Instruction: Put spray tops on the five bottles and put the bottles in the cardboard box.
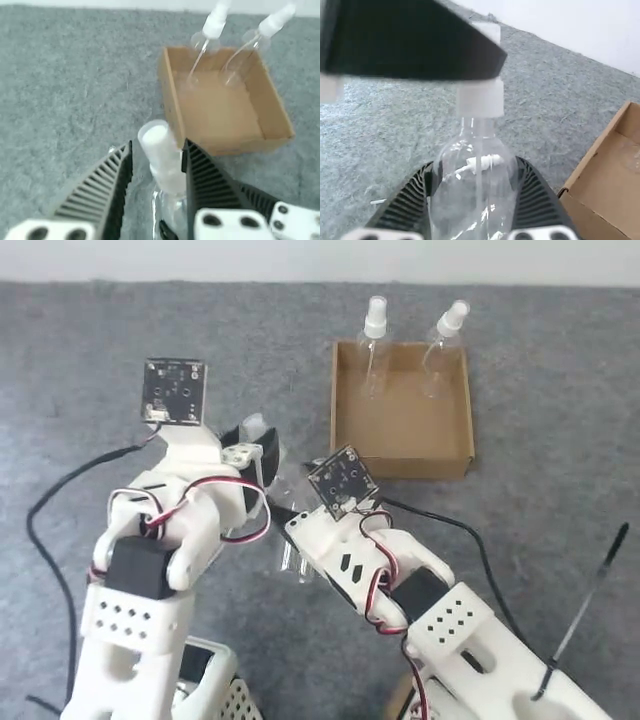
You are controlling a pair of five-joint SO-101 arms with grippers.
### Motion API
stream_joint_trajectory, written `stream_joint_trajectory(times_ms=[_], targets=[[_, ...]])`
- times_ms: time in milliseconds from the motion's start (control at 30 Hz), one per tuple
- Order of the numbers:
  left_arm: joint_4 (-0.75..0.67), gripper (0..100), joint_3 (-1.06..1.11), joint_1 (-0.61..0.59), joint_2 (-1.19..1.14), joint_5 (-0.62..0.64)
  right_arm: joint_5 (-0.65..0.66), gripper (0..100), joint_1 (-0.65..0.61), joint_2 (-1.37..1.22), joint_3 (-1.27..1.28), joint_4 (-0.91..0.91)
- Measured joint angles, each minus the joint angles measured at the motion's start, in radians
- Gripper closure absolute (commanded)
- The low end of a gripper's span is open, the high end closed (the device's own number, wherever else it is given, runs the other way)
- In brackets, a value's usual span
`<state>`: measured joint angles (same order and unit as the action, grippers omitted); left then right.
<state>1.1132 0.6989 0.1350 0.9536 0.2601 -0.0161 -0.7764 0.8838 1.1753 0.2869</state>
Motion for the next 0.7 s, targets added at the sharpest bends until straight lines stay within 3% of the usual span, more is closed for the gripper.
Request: stream_joint_trajectory(times_ms=[267, 700], targets=[[0.000, 85, -0.138, -0.077, 0.000, -0.031, 0.000, 99.3, 0.000, 0.006, 0.021, 0.000], [-0.055, 86, -0.028, -0.123, 0.000, -0.064, 0.000, 99.3, -0.002, 0.006, 0.025, -0.048]])
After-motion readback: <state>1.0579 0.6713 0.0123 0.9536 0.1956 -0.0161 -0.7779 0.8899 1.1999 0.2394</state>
